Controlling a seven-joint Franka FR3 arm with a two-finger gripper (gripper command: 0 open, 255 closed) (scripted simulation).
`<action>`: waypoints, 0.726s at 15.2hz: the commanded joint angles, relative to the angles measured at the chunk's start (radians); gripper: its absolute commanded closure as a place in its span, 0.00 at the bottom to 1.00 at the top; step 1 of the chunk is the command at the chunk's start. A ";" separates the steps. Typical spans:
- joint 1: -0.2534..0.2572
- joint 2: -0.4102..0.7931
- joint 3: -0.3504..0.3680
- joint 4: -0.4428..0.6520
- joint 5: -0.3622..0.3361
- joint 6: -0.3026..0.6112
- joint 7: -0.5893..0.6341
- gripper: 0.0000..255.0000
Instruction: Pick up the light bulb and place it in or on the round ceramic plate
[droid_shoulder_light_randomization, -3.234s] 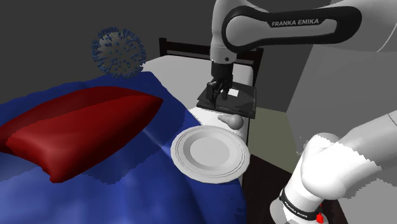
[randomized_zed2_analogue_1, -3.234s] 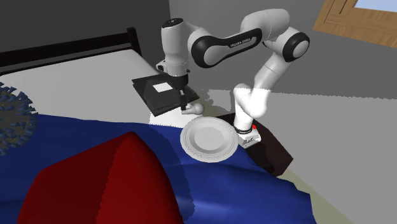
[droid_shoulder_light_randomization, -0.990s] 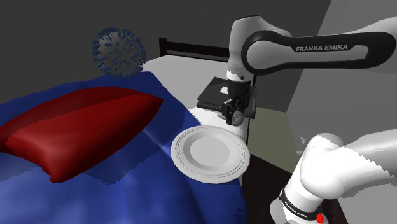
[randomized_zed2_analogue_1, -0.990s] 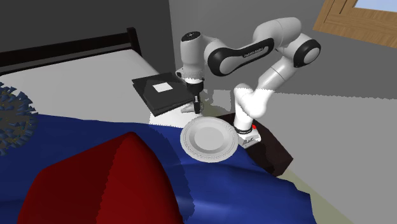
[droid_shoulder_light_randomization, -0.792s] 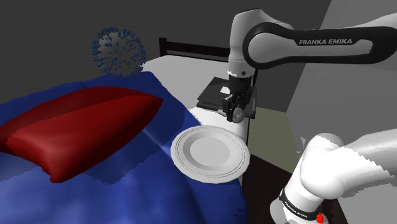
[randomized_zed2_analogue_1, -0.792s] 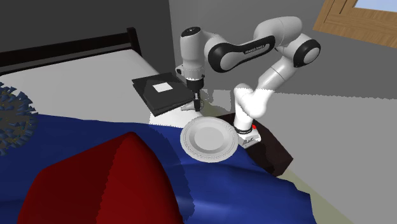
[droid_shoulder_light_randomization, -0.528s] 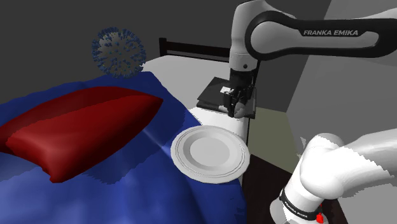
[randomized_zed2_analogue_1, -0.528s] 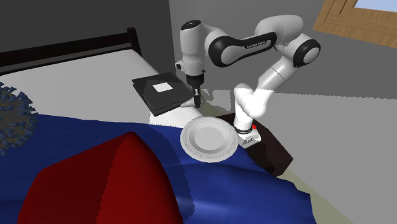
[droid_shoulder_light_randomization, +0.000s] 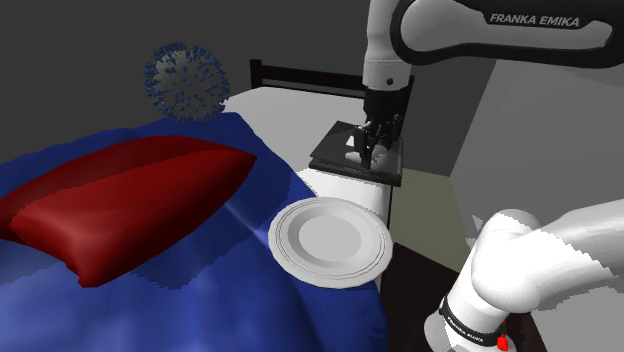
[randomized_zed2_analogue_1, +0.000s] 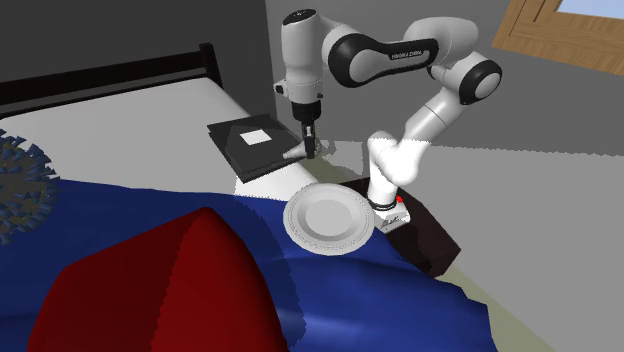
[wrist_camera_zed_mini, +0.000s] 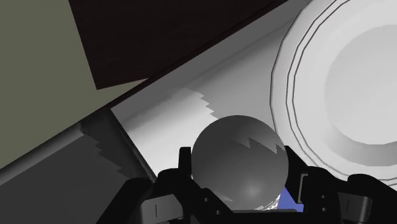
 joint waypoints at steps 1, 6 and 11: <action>0.008 0.000 0.020 0.013 0.015 -0.012 0.024 1.00; 0.044 0.001 0.126 0.036 0.092 -0.027 0.146 1.00; 0.073 0.032 0.234 0.086 0.163 -0.033 0.270 1.00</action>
